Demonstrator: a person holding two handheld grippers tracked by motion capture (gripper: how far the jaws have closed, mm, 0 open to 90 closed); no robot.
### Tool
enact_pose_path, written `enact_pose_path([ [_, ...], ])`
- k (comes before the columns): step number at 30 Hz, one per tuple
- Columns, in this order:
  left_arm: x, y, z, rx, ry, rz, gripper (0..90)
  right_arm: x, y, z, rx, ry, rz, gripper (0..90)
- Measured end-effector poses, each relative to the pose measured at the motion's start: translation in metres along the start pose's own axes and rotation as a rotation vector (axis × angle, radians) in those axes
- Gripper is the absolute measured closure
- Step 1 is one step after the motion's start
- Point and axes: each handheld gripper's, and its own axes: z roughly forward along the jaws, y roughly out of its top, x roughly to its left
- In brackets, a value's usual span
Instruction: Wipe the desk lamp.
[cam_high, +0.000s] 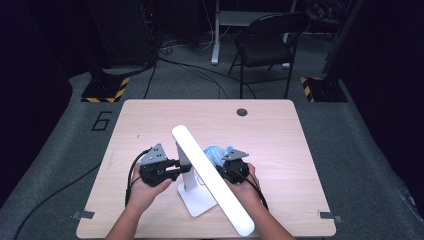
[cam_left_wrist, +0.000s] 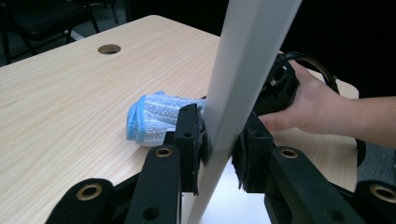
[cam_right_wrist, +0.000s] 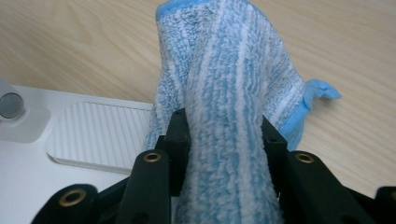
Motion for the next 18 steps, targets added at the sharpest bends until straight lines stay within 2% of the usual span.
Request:
enact_pose_path([
  [2,0.0,0.0,0.0,-0.001,0.001,0.0,73.2,0.004,0.0,-0.001,0.006,-0.014,-0.008,65.3],
  [4,0.0,0.0,0.0,-0.001,0.001,-0.001,73.2,0.013,0.0,-0.001,-0.002,-0.05,-0.049,66.2],
  [8,0.0,-0.001,0.001,-0.003,-0.003,-0.006,73.1,0.02,-0.001,-0.003,-0.004,-0.028,-0.054,66.4],
  [9,0.0,-0.001,0.001,-0.004,-0.002,-0.007,73.1,0.021,-0.001,-0.002,-0.007,-0.028,-0.077,66.5],
  [10,0.0,-0.001,0.001,-0.003,-0.002,-0.006,73.1,0.024,0.0,-0.002,-0.008,-0.034,-0.047,66.5],
  [11,0.0,-0.001,0.001,-0.004,-0.002,-0.007,73.1,0.025,0.0,-0.003,0.005,-0.024,-0.056,66.5],
  [12,0.001,-0.001,0.001,-0.004,0.0,-0.006,73.1,0.028,0.0,-0.002,-0.006,-0.032,-0.042,66.5],
  [13,0.001,-0.001,0.002,-0.008,-0.002,-0.007,73.0,0.028,0.0,-0.002,0.001,-0.022,-0.062,66.5],
  [14,0.001,-0.001,0.002,-0.009,-0.003,-0.012,73.0,0.031,0.001,-0.002,-0.002,-0.016,-0.056,66.5],
  [15,0.001,-0.001,0.002,-0.009,-0.003,-0.012,72.9,0.032,0.001,-0.003,0.007,-0.007,-0.07,66.5],
  [17,0.001,-0.001,0.002,-0.008,-0.004,-0.014,72.9,0.039,0.002,-0.002,-0.003,0.043,-0.043,66.5],
  [18,0.001,-0.001,0.002,-0.008,-0.004,-0.014,72.9,0.042,0.002,-0.001,-0.01,0.069,-0.059,66.5],
])
